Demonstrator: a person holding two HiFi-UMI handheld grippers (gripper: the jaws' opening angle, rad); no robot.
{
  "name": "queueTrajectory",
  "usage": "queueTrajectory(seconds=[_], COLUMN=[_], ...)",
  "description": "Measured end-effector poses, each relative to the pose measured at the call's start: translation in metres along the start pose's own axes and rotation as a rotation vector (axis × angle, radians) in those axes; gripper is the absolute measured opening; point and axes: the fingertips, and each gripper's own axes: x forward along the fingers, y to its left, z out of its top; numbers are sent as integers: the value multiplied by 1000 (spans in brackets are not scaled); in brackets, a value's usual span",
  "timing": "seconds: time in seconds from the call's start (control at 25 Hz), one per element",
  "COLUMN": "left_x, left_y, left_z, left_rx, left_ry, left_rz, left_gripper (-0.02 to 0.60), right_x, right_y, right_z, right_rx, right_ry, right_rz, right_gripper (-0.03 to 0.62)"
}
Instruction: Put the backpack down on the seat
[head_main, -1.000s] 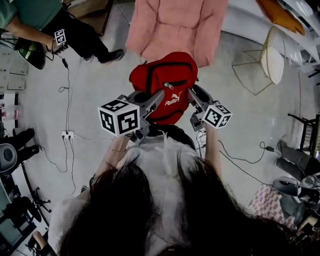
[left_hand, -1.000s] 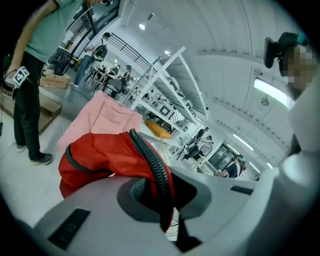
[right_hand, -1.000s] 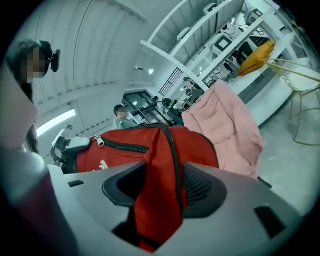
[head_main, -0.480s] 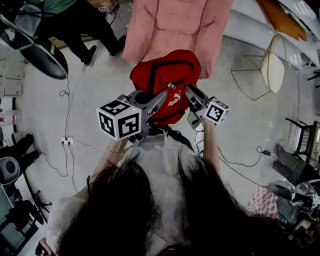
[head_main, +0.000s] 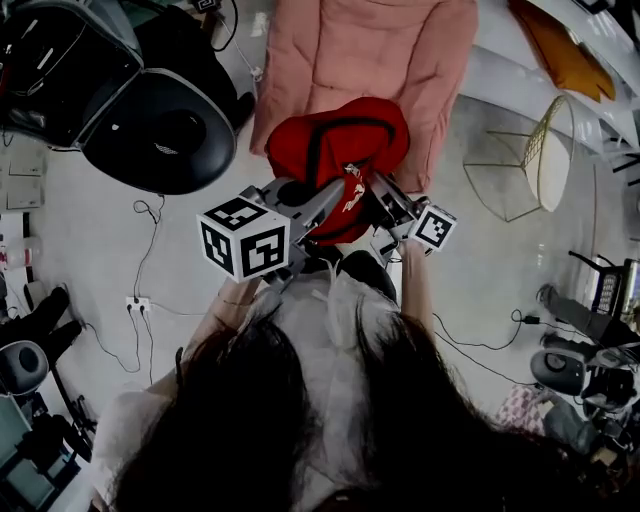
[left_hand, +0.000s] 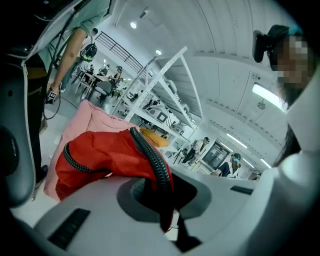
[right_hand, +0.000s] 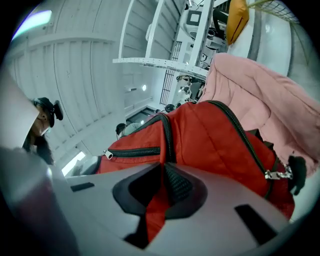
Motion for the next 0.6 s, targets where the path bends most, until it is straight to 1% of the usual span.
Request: queueTrajectory(seconds=[0.16, 0.28, 0.44, 0.6], left_x=[10, 31, 71, 99], left_y=[23, 37, 56, 83], left_z=[28, 46, 67, 85], left_rx=[15, 17, 8, -7], left_ry=[-35, -52, -68, -73], left_rz=[-12, -13, -6, 20], left_gripper=[37, 37, 37, 37], right_x=[29, 38, 50, 71], right_y=[-2, -18, -45, -69], right_z=[24, 48, 84, 106], right_rx=[-2, -31, -31, -26], right_ry=[-30, -28, -24, 21], right_rz=[30, -5, -14, -25], right_gripper=[40, 40, 40, 40])
